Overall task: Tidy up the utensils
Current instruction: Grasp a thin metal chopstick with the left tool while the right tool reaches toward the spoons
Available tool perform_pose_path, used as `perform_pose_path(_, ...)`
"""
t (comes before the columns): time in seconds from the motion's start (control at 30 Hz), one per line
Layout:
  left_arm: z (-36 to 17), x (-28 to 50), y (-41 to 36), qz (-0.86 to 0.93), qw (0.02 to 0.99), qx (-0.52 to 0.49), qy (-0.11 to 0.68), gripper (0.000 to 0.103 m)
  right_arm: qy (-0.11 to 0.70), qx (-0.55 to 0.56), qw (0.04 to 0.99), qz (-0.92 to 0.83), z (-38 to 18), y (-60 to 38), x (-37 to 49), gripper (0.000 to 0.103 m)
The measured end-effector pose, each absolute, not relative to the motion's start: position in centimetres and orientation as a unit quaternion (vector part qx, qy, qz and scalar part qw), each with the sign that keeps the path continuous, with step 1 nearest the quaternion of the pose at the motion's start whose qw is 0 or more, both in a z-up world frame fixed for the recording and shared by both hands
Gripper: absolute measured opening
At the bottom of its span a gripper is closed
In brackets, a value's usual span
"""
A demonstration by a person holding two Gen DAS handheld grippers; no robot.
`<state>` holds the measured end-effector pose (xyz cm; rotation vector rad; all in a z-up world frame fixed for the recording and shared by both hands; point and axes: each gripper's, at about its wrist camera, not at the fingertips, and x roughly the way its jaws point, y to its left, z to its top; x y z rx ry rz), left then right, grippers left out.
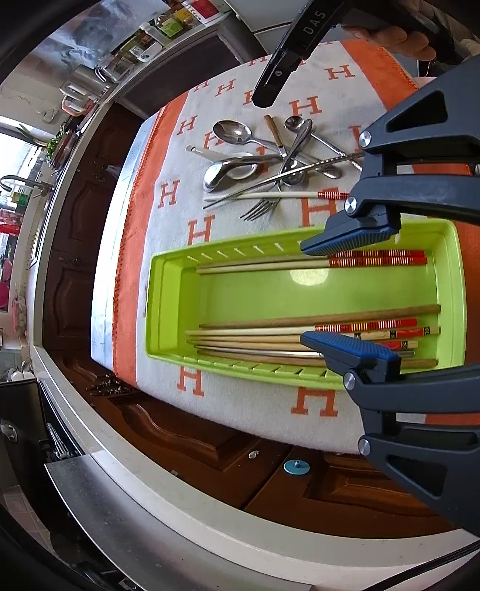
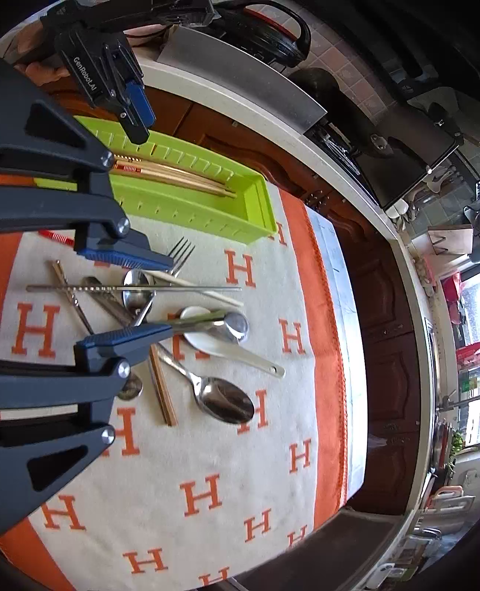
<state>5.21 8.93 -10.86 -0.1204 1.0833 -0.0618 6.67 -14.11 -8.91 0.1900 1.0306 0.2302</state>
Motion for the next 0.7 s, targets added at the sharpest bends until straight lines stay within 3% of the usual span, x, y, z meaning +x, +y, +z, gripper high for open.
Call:
perform_pose_path(0.3, -11.3, 6.0, 4.0, -0.082, 0.844, -0.063, 0.526, 0.041, 0.47, 0.028, 0.877, 0.096, -8.5, -16.4, 4.9, 0.035)
perform_pose_path(0.7, -15.2, 11.6, -0.2, -0.081, 0.821, -0.092, 0.558, 0.041, 0.492, 0.075, 0.858, 0.127, -10.7, -19.5, 4.6, 0.035)
